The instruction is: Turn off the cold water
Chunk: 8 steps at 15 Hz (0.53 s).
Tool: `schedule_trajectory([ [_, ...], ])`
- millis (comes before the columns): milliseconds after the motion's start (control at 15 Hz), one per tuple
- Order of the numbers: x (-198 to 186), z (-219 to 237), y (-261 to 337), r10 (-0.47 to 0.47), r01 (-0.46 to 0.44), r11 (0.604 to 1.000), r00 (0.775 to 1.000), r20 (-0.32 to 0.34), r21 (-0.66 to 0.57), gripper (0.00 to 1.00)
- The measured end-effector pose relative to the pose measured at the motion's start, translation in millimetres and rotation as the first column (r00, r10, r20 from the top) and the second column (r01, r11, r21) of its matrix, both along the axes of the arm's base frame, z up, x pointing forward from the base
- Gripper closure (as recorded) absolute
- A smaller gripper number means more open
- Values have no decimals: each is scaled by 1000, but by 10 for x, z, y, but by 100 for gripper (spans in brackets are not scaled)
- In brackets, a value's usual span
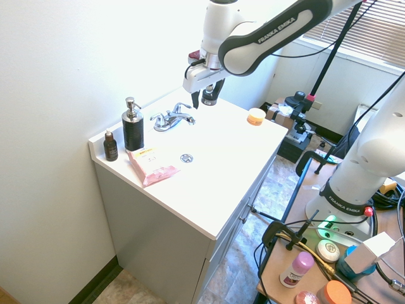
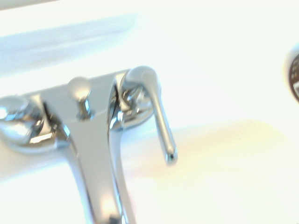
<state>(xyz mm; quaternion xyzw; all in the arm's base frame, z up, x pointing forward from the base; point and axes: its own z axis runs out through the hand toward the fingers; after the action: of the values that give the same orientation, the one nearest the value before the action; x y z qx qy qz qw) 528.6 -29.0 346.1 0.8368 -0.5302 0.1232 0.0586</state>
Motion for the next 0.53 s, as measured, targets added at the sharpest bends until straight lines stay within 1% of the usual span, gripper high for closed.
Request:
schedule_trajectory([
  [267, 461, -266, -50, -46, 45, 999, 999, -10, -26, 0],
  [533, 600, -648, -243, -87, 85, 995, 995, -54, -46, 0],
])
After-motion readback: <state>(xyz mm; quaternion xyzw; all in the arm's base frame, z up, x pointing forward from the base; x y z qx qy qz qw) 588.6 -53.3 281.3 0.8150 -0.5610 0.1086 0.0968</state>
